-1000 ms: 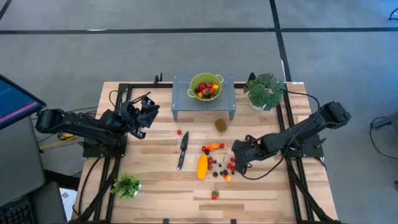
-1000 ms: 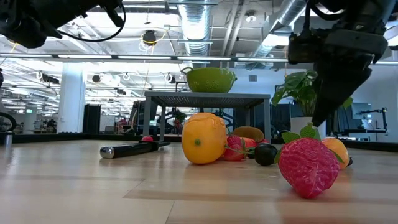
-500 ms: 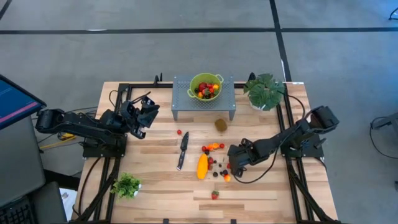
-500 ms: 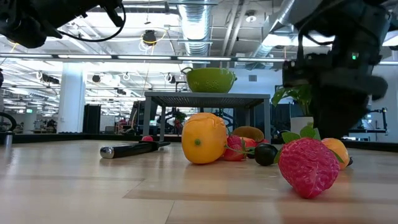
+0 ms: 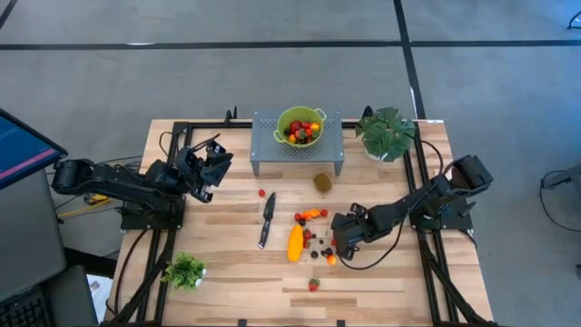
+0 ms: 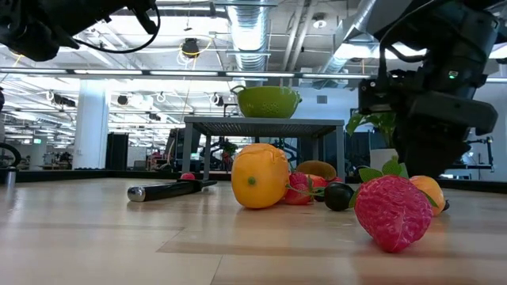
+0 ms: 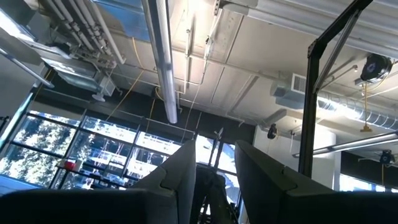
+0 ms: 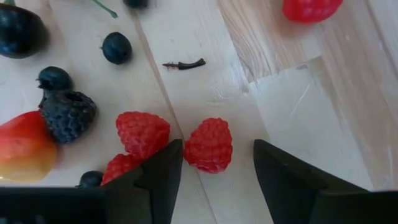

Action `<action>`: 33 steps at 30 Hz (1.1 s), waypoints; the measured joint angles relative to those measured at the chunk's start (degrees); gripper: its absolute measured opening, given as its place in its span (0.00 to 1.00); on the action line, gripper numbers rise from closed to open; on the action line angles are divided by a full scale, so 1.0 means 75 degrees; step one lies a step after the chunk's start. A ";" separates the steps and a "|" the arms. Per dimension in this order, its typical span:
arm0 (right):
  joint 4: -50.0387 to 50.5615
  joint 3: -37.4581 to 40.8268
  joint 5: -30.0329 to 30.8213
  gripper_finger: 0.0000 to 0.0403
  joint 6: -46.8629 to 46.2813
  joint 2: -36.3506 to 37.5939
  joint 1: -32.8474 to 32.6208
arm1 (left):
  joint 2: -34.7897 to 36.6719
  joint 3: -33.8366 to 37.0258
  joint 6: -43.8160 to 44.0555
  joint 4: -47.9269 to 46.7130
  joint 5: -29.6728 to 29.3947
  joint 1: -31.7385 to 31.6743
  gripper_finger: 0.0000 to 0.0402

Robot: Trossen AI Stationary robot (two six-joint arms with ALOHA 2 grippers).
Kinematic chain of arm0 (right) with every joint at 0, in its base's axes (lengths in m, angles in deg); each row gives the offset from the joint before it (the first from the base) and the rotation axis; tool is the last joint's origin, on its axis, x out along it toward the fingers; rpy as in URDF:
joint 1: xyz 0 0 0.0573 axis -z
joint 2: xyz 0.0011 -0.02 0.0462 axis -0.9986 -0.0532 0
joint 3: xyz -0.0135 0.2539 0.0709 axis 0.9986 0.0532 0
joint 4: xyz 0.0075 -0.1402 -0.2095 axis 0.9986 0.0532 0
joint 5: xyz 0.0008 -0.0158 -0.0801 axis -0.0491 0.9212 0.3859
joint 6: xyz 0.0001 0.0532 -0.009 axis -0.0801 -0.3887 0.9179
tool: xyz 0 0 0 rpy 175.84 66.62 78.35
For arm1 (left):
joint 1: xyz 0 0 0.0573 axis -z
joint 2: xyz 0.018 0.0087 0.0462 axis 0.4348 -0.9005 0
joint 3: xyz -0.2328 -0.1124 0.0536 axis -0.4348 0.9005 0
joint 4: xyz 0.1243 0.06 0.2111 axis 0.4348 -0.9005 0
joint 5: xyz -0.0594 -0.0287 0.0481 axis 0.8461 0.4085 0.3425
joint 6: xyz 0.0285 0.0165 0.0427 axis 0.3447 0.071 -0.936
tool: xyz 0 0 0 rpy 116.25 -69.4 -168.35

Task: Pick & Place Fruit
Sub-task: Put the raspberry into the green strainer bowl on the shelf

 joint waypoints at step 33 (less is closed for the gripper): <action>0.0641 -0.0774 -0.0287 0.24 0.1067 -0.0015 0.0120 | 0.0000 0.0000 0.0000 0.0000 0.0027 0.0002 0.26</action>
